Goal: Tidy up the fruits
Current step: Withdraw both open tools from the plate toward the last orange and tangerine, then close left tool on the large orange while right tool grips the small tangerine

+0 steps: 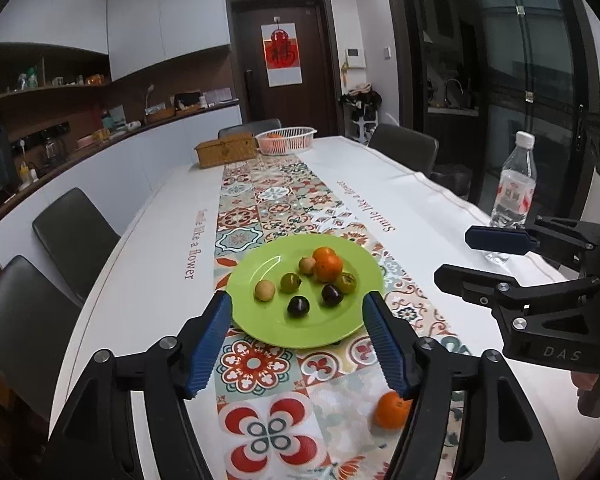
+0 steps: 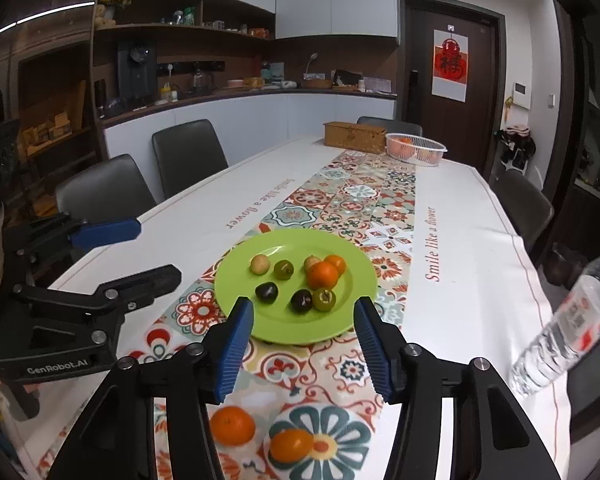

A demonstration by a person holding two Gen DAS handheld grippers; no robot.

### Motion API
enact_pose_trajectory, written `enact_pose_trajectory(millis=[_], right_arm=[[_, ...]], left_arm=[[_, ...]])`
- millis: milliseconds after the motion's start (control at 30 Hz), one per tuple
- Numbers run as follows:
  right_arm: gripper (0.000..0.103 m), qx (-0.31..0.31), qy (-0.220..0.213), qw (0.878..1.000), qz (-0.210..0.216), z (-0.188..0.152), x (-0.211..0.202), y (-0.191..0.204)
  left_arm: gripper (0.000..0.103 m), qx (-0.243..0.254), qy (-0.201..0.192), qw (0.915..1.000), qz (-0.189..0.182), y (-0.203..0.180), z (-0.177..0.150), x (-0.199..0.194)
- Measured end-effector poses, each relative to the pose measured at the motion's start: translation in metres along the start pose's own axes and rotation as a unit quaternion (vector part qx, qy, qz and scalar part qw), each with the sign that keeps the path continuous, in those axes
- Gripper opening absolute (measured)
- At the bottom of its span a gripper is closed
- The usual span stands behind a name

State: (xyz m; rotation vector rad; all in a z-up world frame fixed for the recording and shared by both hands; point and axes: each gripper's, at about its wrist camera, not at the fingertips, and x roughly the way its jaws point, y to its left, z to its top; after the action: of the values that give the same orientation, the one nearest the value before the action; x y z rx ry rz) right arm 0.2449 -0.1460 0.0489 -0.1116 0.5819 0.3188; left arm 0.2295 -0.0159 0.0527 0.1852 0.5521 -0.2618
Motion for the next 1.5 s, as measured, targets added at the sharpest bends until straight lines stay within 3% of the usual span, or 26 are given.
enact_pose_trajectory(millis=[167,300,767,1500], right_arm=[[0.054,-0.001,-0.010,1.000,-0.012,-0.008,-0.020,0.000],[0.060,-0.001,-0.016,1.000,-0.018,-0.016,-0.036,0.000],[0.060,-0.047,-0.016,0.998,-0.026,-0.042,-0.069,0.015],[0.060,-0.091,0.023,0.995,-0.018,-0.080,-0.070,0.023]], left_arm=[[0.074,0.008,-0.014,0.9997,0.016,-0.011,-0.006,-0.020],[0.074,0.014,-0.015,0.9997,0.013,-0.020,-0.013,-0.032],[0.083,0.036,-0.024,0.9988,-0.022,-0.044,-0.038,-0.064],[0.083,0.125,0.000,0.9904,-0.058,-0.072,-0.073,-0.051]])
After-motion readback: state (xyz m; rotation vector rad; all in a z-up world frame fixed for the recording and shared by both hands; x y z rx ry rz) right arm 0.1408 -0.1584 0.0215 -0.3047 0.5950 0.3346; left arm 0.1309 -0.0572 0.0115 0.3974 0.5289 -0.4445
